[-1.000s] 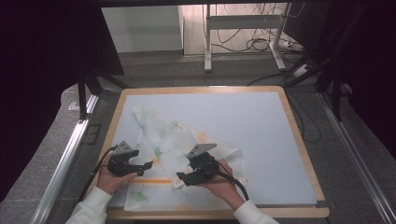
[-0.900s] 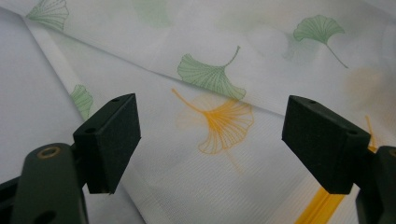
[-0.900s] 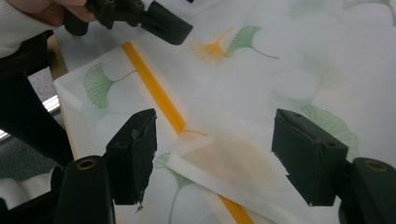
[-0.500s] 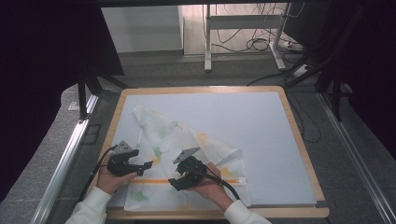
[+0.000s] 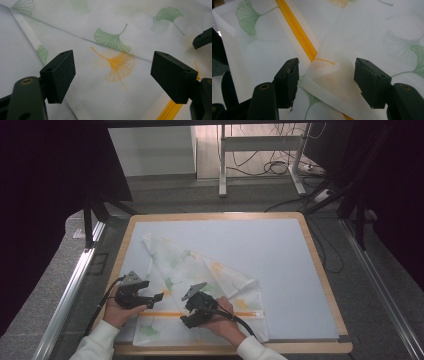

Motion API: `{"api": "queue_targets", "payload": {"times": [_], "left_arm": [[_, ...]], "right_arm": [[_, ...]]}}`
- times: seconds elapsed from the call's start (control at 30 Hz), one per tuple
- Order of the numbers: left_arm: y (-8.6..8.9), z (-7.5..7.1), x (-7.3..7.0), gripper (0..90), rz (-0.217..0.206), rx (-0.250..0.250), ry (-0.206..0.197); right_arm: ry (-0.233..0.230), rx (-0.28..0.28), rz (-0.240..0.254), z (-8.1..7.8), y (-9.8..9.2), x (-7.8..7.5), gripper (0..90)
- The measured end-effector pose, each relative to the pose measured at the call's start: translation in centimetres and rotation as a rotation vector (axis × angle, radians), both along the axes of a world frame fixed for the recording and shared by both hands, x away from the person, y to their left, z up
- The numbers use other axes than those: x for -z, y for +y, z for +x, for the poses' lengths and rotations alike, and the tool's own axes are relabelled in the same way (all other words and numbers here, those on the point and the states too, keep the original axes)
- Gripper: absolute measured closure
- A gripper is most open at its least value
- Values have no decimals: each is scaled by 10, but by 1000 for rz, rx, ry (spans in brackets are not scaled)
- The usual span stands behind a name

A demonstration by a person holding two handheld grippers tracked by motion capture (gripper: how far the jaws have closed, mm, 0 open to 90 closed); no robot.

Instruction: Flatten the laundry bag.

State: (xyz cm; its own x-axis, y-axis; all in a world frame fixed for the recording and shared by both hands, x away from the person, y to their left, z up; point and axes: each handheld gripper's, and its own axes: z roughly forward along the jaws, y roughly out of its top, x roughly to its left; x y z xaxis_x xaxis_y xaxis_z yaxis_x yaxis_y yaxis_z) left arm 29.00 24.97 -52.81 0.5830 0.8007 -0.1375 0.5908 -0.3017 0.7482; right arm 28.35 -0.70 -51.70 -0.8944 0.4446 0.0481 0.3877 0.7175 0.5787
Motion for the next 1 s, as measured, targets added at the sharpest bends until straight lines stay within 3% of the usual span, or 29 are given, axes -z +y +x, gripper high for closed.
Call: {"api": "queue_targets", "payload": {"times": [0.1,0.27,0.47,0.57,0.67,0.87,1.0], "left_arm": [[0,0,0,196,0,0,3],[0,0,0,196,0,1,3],[0,0,0,196,0,-1,4],[0,1,0,196,-7,0,9],[-2,2,-1,197,-40,8,17],[-2,2,0,197,-28,12,15],[-2,2,0,197,-23,11,15]], "right_arm": [[-8,-1,-28,0,1,5,368],[-17,10,-28,-1,1,6,392],[-63,13,-49,-3,2,7,462],[-49,20,-43,-2,0,6,509],[-21,28,-19,3,-3,5,591],[11,53,3,10,-9,5,725],[29,59,23,14,-12,5,763]]}}
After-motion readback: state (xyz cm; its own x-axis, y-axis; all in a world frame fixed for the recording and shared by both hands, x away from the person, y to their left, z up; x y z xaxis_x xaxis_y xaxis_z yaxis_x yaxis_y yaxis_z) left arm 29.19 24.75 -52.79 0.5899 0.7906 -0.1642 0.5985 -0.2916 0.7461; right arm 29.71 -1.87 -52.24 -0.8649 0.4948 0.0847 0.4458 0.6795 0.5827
